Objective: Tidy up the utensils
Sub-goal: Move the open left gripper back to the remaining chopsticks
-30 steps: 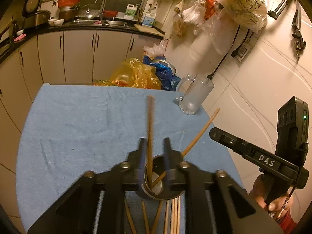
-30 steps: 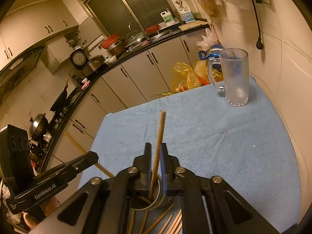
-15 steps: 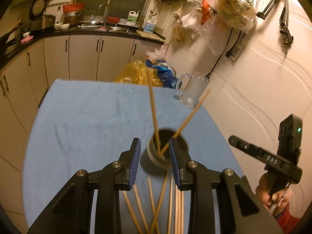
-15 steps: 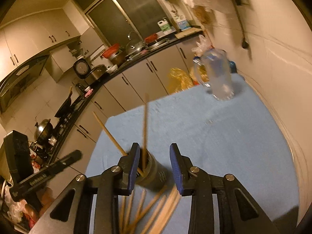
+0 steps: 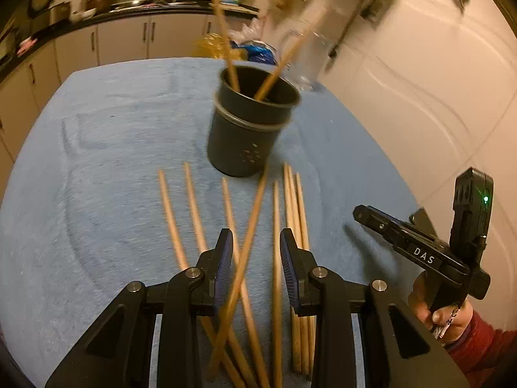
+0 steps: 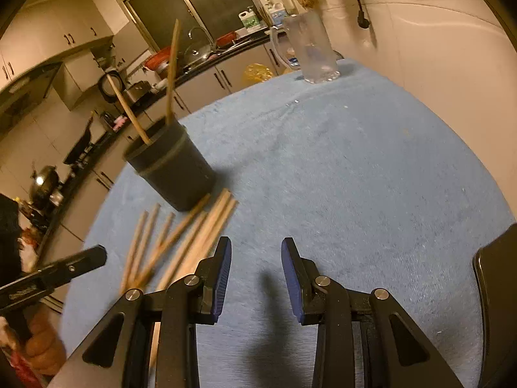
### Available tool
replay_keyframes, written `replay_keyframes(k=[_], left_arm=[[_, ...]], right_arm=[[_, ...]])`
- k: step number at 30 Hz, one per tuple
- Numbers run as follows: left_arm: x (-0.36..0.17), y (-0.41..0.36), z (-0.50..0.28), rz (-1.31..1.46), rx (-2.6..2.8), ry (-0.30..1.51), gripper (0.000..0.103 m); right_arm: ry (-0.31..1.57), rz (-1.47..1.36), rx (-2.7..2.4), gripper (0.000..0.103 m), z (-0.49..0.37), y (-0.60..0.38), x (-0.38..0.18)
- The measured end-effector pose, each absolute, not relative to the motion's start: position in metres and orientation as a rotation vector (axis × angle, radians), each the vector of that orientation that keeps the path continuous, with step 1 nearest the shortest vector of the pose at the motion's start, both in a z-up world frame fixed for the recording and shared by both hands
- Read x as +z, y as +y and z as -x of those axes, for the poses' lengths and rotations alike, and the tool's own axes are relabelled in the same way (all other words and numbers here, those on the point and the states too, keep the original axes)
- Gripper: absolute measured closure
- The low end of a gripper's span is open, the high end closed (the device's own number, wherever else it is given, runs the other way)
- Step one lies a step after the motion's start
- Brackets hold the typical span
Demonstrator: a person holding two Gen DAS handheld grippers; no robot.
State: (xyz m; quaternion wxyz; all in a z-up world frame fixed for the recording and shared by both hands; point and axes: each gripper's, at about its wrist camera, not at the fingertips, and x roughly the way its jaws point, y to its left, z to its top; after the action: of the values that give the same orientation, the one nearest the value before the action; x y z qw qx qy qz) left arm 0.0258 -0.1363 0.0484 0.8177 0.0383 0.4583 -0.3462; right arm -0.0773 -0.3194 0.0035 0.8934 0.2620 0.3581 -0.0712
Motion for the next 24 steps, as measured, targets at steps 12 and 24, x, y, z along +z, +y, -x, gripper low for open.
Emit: replay_keyframes(k=[12,24], left_arm=[[0.022,-0.197,-0.038,-0.308,-0.688,1.027,0.081],[0.017,-0.217,-0.05,-0.362,-0.673,1.036,0.092]], right_arm=[[0.737,-0.597,-0.116,0.068,0.084,-0.325,-0.008],[0.733,-0.62,-0.106,0.068,0.085,-0.325,-0.008]])
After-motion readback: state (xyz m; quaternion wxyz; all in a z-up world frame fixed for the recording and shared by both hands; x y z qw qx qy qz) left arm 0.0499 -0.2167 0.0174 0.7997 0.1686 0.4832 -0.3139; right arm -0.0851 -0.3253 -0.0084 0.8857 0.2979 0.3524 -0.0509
